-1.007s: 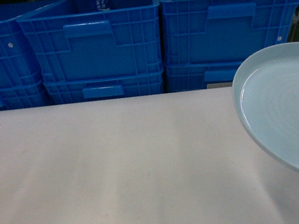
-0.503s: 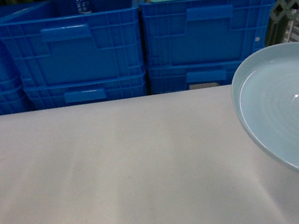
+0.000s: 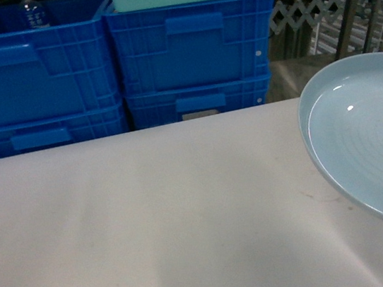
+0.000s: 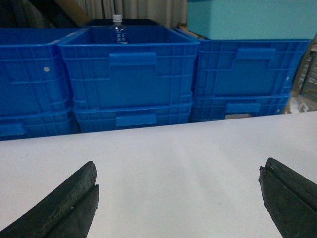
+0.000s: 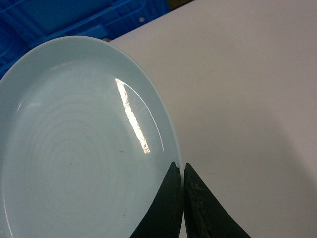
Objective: Place blue tray on left shelf second layer neatly
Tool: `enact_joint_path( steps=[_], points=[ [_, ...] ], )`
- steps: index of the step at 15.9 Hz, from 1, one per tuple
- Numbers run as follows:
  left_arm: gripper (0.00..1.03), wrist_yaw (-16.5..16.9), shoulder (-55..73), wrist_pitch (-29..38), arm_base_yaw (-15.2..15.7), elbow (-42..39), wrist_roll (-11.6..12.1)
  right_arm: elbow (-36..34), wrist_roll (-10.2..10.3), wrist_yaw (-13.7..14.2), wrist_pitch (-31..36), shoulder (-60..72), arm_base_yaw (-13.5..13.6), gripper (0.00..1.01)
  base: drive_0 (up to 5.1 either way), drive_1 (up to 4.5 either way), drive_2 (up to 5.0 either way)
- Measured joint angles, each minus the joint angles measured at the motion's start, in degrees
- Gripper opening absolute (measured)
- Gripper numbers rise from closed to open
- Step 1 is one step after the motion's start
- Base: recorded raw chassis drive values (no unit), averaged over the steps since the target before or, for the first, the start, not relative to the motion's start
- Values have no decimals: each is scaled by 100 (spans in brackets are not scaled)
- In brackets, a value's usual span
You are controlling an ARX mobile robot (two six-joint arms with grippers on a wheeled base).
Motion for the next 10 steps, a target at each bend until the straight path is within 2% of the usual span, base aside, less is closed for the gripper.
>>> enact_joint_path(
  steps=[10],
  points=[
    [98, 13, 0, -2, 0, 0, 0, 0, 0, 11, -15, 9, -7, 2, 246, -378, -378]
  ],
)
